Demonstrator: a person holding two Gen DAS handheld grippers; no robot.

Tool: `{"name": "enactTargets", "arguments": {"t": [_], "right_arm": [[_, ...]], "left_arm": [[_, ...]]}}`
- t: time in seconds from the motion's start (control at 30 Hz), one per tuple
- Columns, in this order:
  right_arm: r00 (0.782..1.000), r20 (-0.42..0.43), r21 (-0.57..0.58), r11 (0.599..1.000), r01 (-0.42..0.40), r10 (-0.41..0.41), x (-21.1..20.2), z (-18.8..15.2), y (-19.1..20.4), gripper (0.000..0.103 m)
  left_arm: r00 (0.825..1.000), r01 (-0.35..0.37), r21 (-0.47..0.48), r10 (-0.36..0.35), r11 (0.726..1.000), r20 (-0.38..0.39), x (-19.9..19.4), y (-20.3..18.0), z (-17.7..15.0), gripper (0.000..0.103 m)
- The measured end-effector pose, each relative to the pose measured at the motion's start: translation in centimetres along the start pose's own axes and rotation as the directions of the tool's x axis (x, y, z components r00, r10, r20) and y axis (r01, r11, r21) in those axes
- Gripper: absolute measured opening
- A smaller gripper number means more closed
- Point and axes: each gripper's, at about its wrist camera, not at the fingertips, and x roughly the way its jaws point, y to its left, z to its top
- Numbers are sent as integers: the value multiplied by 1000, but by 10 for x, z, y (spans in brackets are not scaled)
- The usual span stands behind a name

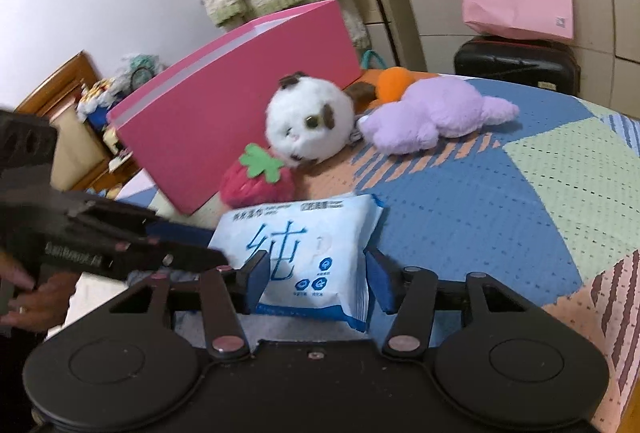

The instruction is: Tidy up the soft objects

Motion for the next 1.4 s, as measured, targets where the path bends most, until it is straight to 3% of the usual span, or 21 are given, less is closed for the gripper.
{"name": "enactTargets", "arguments": {"t": [0.1,0.23,0.47,0.6,0.67,0.87,1.1,1.3,1.4], "right_arm": [[1000,3,-52,999,4,-4,-4,-7,9,66],[1000,-15,-106,994,-7,6,-7,-12,17,77],[992,-18,-252,961,119,-127,-3,-25,43,81],[963,26,-156,950,270,-270,7,-31,69,84],[952,56,-131,943,304,-299,6,-37,76,84],[947,100,-50,949,310,-304,-1,-47,80,83],[955,51,-9,956,294,-293,-10,-45,92,83],[943,-3,-6,943,333,-333,-17,-41,109,83],[926,-18,-64,925,375,-377,-19,-36,125,83]], "left_arm": [[1000,-9,12,9,1000,9,1,-2,0,37],[1000,-10,-21,10,1000,28,2,0,-1,36],[1000,-12,-3,12,1000,9,3,-9,-1,35],[999,-41,7,41,999,-23,5,-23,2,36],[998,-55,34,56,998,-26,4,-29,3,36],[998,-33,81,37,996,-48,2,-36,5,44],[993,-20,158,37,987,-110,-9,-50,7,47],[990,10,188,16,982,-138,-22,-53,5,47],[988,42,185,-13,982,-156,-31,-50,6,47]]}}
